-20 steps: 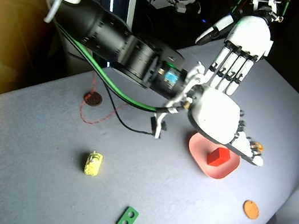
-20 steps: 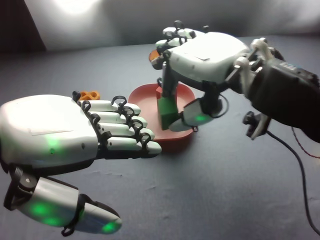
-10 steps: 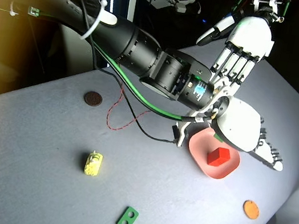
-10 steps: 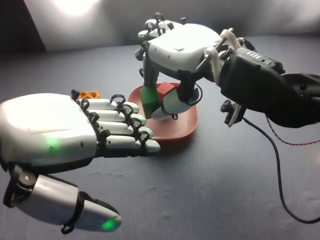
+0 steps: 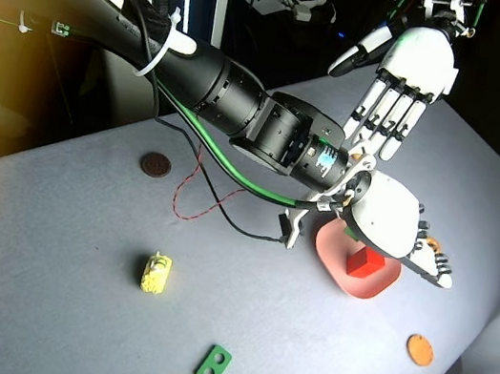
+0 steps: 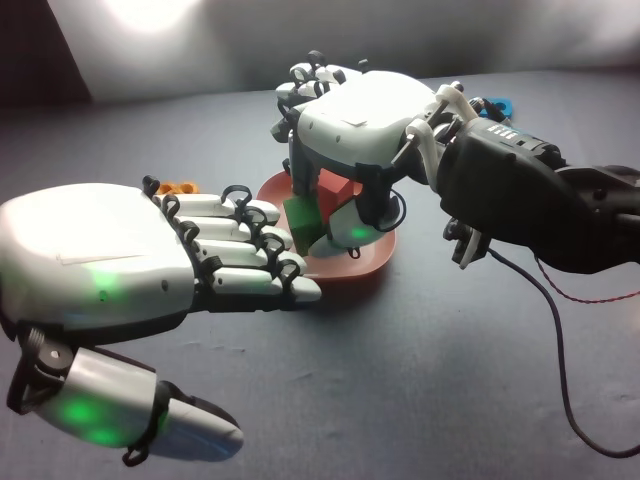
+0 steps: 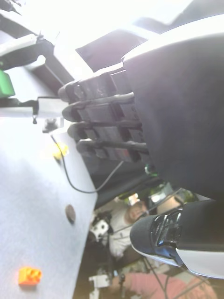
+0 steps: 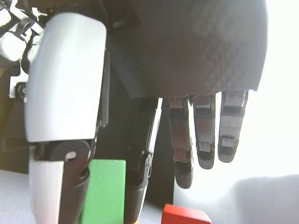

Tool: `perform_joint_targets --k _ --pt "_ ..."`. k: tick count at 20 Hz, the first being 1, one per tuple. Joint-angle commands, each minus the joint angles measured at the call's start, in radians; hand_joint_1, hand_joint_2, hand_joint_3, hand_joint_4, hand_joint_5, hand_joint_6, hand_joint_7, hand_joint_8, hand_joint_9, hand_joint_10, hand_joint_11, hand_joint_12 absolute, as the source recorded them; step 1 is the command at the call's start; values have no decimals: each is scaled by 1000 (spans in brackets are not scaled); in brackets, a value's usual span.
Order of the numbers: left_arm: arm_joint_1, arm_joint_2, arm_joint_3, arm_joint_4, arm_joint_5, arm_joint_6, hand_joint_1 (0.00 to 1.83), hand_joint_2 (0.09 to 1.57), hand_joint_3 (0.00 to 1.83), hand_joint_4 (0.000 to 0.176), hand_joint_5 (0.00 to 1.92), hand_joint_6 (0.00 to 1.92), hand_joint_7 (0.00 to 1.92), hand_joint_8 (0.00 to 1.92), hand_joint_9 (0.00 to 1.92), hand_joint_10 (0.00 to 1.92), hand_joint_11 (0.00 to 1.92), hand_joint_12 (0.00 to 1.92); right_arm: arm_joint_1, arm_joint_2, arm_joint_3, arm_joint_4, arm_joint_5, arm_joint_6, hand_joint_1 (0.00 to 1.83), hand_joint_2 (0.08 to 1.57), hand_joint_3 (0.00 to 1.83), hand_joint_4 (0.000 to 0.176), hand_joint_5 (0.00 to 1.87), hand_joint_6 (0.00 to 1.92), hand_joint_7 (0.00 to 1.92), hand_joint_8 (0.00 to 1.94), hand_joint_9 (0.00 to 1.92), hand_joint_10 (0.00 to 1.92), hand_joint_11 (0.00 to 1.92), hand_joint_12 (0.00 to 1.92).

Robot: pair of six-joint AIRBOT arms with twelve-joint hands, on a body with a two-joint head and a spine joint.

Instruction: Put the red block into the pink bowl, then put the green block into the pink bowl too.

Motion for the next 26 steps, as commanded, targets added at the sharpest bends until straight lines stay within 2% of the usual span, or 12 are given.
perform_joint_targets --k 1,6,7,8,9,10,11,12,19,21,24,26 --pt "-13 6 2 -39 -58 2 59 1161 0 0 177 0 150 2 67 0 0 0 0 6 2 -25 97 2 1138 969 0 96 1365 317 453 7 108 9 0 0" --pt "-14 6 1 -39 -57 2 39 1155 0 0 190 5 163 6 85 7 0 0 -1 6 5 -26 103 2 1136 971 0 97 1361 319 448 4 95 3 0 0" --pt "-15 6 1 -39 -57 2 52 1148 0 0 216 13 185 13 106 14 12 6 -1 6 7 -26 103 2 1129 969 0 132 1366 314 433 1 78 3 0 0" --pt "-15 5 1 -39 -57 2 41 1156 0 0 198 5 162 2 76 3 2 0 0 6 8 -26 103 2 802 879 0 133 920 118 312 5 15 0 0 0" --pt "-16 5 2 -39 -56 2 24 1158 1 0 187 0 146 0 59 0 0 0 0 7 10 -26 104 2 676 851 0 135 775 34 252 0 2 0 0 0" --pt "-16 5 2 -41 -56 2 59 1147 0 0 204 7 175 11 88 12 2 1 1 7 11 -26 103 2 637 819 0 138 699 0 229 0 0 0 0 0" --pt "-16 5 2 -42 -56 2 77 1140 0 0 222 12 200 18 108 18 9 4 1 9 11 -26 103 2 626 808 0 167 676 0 203 0 0 0 0 0" --pt "-17 5 2 -43 -56 2 21 1151 0 0 183 3 165 5 74 5 1 0 2 11 11 -26 103 2 633 808 0 173 683 5 190 0 0 0 0 0" --pt "-27 -14 -4 -40 -42 3 52 1143 0 0 221 10 194 7 105 12 12 6 22 45 6 -27 66 16 416 757 0 176 146 0 9 0 0 0 0 0" --pt "-26 -33 -9 -39 -27 3 41 1150 1 0 217 10 191 11 103 9 5 2 34 96 -28 -160 43 143 424 732 0 131 28 0 0 0 0 0 0 0" --pt "-20 -50 -10 -42 -25 3 44 1150 0 0 217 10 192 13 82 4 0 0 36 189 -95 -351 40 294 467 731 0 5 0 0 0 0 0 0 0 0" --pt "-20 -56 -11 -42 -26 3 38 1145 0 0 226 11 206 14 94 8 0 0 37 260 -129 -445 29 390 469 741 0 0 0 0 0 0 0 0 0 0"
